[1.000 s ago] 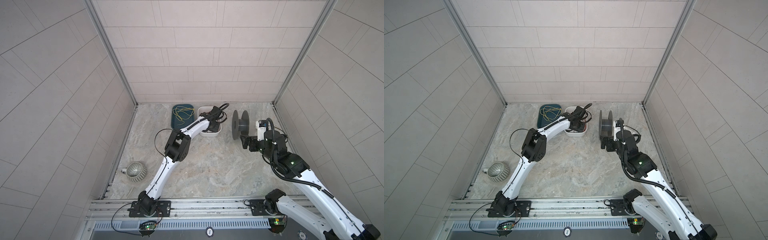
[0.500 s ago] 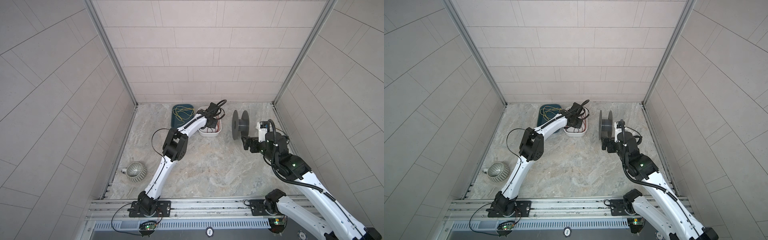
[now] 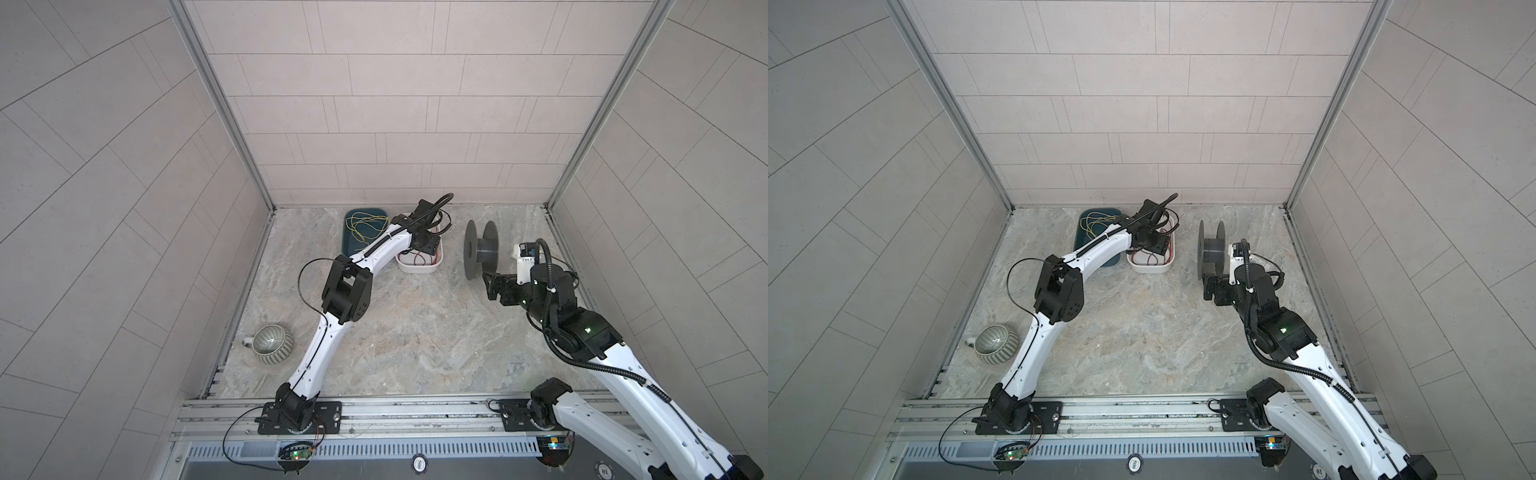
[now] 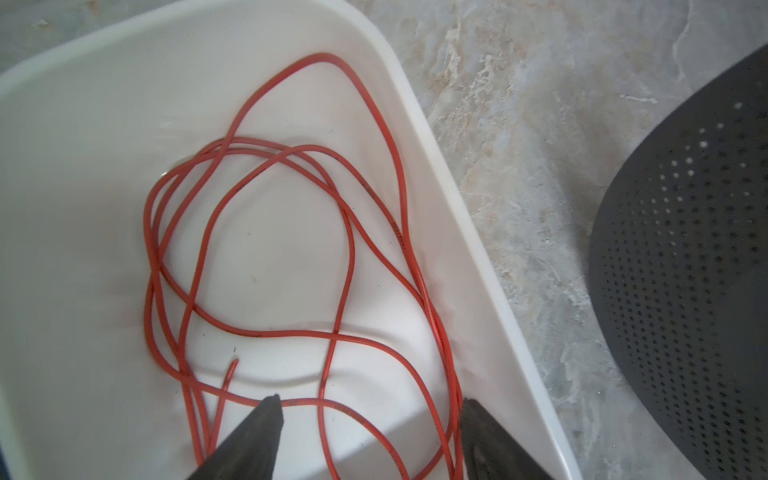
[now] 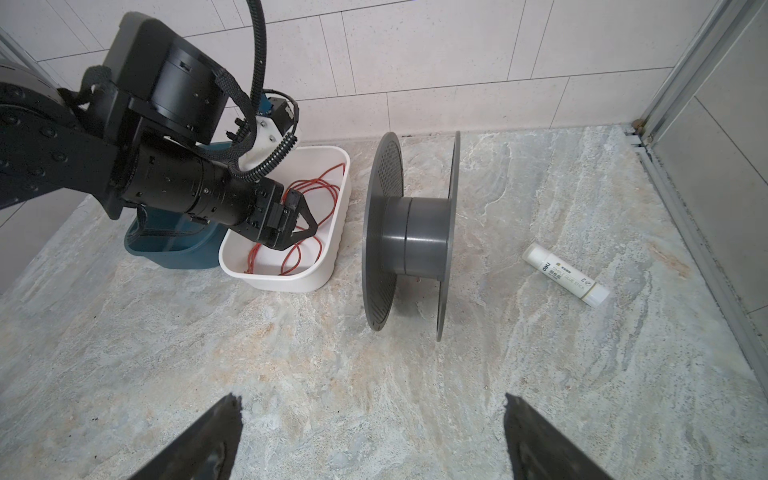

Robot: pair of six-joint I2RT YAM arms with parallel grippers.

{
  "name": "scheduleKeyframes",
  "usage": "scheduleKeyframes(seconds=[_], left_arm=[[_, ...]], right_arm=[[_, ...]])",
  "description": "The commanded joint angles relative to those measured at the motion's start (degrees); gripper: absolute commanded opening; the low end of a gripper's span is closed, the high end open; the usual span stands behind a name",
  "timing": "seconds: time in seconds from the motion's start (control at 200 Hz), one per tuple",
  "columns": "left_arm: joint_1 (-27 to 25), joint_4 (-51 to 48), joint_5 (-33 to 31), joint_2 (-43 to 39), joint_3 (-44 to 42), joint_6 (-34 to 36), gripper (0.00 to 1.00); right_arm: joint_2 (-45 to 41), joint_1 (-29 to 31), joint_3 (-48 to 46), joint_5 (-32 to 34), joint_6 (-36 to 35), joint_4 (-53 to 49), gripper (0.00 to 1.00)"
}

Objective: Wrap the cables
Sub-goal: 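Close the left gripper on the red cable inside the white tub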

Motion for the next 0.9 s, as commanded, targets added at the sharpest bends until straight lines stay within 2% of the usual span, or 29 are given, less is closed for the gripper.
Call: scheduleKeyframes(seconds=[0.0, 0.48, 0.806, 0.896], left_arm=[[-0.15, 0.34, 2.60, 1.99, 1.47, -0.29, 0.74], [-0.15, 1.71, 3.59, 6.53, 1.88, -1.59, 0.69], [-0.50, -3.17, -4.45, 9.35, 4.72, 0.89, 0.60], [-0.42, -4.56, -6.13, 10.11, 5.86, 1.40, 0.55]], right_arm=[[-1.04, 0.18, -0.50, 0.12, -0.01, -1.01, 0.97], [-0.26, 0.22, -1.30, 0.03, -0.27, -0.68, 0.97], [-0.42, 0.20, -0.95, 0.41, -0.62, -1.52, 0.97], [-0.47, 0.22, -1.12, 0.40, -0.47, -1.34, 0.97]])
